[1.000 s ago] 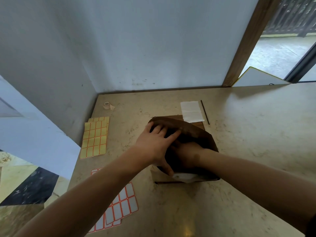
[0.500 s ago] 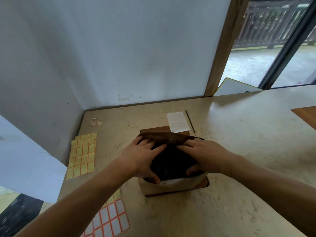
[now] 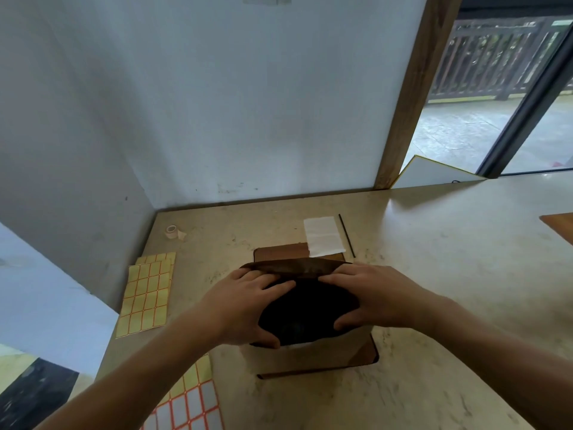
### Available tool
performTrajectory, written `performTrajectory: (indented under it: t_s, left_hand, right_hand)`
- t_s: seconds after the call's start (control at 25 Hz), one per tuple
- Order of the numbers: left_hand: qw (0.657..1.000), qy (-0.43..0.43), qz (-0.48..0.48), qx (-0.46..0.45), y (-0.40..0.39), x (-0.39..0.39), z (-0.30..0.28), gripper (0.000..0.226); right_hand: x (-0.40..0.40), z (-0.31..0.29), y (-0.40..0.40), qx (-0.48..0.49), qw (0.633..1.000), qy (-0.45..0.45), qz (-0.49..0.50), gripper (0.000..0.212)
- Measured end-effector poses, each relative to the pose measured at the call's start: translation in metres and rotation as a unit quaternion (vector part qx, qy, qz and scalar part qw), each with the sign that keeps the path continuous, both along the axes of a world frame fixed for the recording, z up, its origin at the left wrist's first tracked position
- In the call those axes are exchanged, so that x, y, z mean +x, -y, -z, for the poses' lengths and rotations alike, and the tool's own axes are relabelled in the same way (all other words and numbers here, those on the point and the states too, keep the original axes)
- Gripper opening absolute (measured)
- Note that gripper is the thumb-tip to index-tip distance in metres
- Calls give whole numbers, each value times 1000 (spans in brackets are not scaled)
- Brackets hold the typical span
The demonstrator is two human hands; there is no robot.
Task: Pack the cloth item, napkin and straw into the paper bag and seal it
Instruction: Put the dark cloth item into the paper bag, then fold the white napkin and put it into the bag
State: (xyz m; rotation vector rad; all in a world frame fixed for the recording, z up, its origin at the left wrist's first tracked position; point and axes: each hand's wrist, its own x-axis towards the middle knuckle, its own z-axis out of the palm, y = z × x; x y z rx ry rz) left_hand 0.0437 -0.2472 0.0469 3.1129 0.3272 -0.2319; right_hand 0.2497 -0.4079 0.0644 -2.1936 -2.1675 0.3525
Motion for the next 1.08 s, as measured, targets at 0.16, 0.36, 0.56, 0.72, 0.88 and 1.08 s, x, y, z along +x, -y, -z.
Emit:
performTrajectory:
  t_s: [0.16, 0.36, 0.56, 0.72, 0.88, 1.08]
  left_hand:
    - [1000, 9, 16, -18, -5, 3, -4, 90]
    - [988, 79, 44, -123, -23, 20, -27, 59]
    - [959, 155, -31, -235, -82, 67, -9, 38]
    - [963, 139, -97, -211, -126, 121, 40, 29]
    - [964, 112, -136, -199, -153, 172, 91, 28]
    - [953, 128, -184, -202, -172, 214, 153, 27]
  right_hand:
    - [5, -1, -3, 27, 999, -22, -14, 69]
    - [24, -10, -12, 84, 984, -152, 29, 48]
    - [83, 12, -45, 181, 942, -199, 202, 38]
    - [136, 60, -79, 131, 941, -139, 279, 29]
    - [172, 108, -115, 75, 946, -93, 300, 33]
    - [196, 164, -157, 41, 953, -61, 295, 32]
